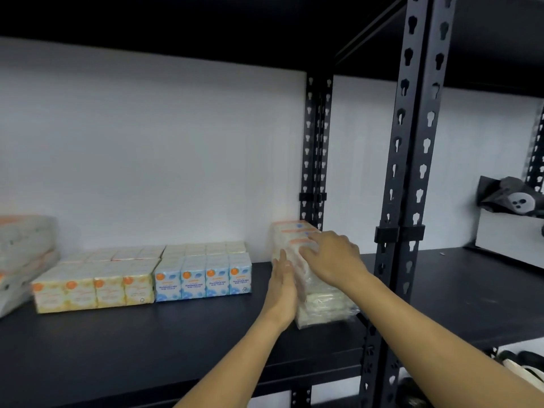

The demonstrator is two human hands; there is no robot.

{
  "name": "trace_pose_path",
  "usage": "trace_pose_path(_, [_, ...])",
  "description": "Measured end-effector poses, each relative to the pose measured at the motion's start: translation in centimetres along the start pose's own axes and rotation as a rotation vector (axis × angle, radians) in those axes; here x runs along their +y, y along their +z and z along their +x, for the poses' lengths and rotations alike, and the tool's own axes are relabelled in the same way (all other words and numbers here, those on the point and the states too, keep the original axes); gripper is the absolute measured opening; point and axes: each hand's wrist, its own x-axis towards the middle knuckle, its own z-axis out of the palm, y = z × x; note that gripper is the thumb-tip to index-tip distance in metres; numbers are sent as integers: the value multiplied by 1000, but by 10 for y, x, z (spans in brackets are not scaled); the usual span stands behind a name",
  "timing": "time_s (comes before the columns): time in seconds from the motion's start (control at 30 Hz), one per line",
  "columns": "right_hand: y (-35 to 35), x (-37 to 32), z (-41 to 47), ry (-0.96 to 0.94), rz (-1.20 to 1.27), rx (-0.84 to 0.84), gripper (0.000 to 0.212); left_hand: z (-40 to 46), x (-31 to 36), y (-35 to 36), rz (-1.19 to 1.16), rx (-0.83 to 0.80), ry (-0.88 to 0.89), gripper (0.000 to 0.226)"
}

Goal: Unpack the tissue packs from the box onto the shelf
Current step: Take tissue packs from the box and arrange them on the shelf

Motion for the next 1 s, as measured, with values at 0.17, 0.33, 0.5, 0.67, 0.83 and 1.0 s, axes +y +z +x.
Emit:
trace_pose_path(0.17, [19,-33,-38,-231,118,182,50,-43,10,-38,-55,63,30,56])
trace_pose_path(0.33, [45,-72,-95,-323,366,151,50,-76,6,-105,-58,194,-35,42])
trace_pose_path(0.5, [107,-99,-185,-364,588,33,43,-215,0,-146,-15,191,60,58])
trace_pose_path(0.67, [172,-100,-270,-338,676,-149,36,-311,-42,-171,63,240,-30,54])
trace_pose_path(0.83, [233,-77,-336,-230,581,-360,28,-374,-128,-186,177,247,-349,24])
trace_pose_path(1.0, [313,-28,-389,47,351,-621,46,-412,-202,-188,396,157,-707,25])
